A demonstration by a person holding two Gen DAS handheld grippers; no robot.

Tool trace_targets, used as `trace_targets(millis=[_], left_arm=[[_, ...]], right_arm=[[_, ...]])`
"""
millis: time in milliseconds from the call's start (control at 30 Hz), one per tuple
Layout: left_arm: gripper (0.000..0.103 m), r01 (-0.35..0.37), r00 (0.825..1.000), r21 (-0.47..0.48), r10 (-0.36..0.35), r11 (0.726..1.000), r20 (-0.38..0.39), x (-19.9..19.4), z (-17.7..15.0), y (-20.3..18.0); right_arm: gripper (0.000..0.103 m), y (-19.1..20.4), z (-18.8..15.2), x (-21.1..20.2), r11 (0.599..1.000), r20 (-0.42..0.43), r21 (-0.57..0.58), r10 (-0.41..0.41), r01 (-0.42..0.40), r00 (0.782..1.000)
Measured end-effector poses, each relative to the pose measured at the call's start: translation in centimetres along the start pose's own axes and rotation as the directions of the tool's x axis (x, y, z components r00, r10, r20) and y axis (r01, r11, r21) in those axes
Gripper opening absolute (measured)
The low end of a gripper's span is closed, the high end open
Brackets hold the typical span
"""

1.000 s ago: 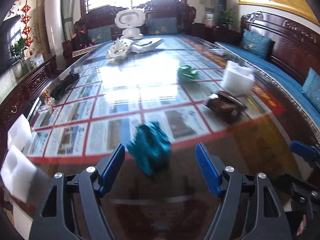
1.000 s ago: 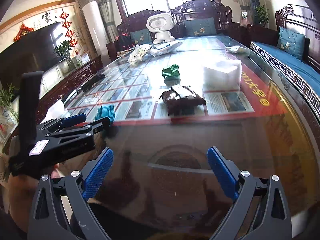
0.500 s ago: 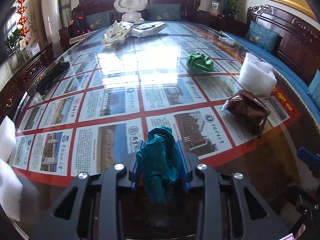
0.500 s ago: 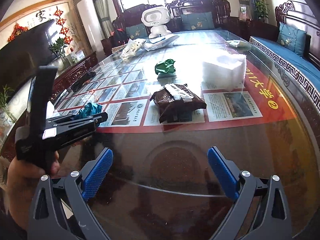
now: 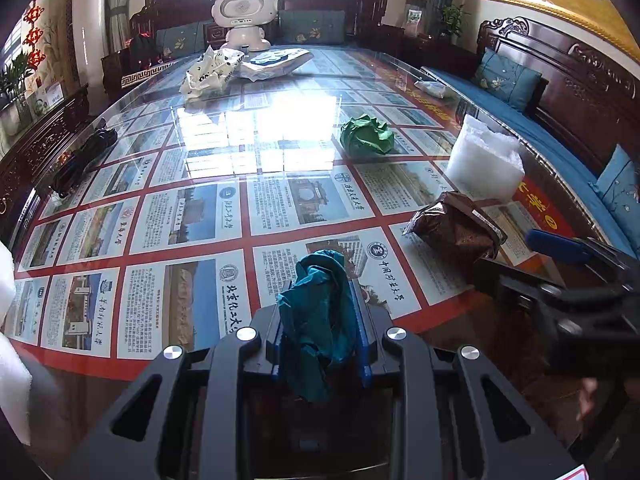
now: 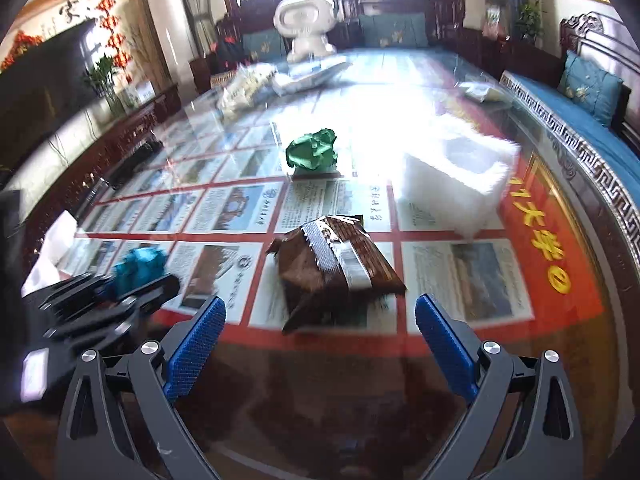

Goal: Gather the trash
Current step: 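Close the right tool on the brown chocolate wrapper and lift it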

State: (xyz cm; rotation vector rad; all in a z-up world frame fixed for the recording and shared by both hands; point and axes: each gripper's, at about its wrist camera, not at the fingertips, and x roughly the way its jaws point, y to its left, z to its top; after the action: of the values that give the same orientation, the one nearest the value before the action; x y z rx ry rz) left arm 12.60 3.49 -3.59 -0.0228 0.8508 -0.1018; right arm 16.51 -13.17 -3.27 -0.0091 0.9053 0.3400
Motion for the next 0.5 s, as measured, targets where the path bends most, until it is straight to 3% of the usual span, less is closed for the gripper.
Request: trace_targets(millis=[200, 300, 433, 500], left_arm=[[0.027, 0.006, 1.0, 0.018, -0.006, 1.0, -0.016, 0.1, -0.4, -0.4], [0.027, 0.008, 1.0, 0.026, -0.007, 1.0, -0.022, 0.3, -0.5, -0.6], [0.027, 0.017, 1.0, 0.017, -0.017, 1.0, -0.025, 0.3, -0.5, -0.6], [0.027, 0.02, 1.0, 0.014, -0.019, 1.0, -0.024, 0.2, -0.6, -0.7]], right_arm=[[0.092, 0.4, 1.2, 3.2, 0.993, -0.039, -0.049, -0.113, 0.111, 0.993], [0.091, 0.5, 1.5, 3.4, 0.993, -0.037, -0.055, -0.111, 0.109, 0.993], [0.06, 0.6, 1.5, 2.8, 0.993, -0.014, -0.07, -0.095, 0.094, 0.995], [0.055, 0.5, 1.2, 2.4, 0.994, -0.006, -0.069, -0.088, 0.087, 0.996]])
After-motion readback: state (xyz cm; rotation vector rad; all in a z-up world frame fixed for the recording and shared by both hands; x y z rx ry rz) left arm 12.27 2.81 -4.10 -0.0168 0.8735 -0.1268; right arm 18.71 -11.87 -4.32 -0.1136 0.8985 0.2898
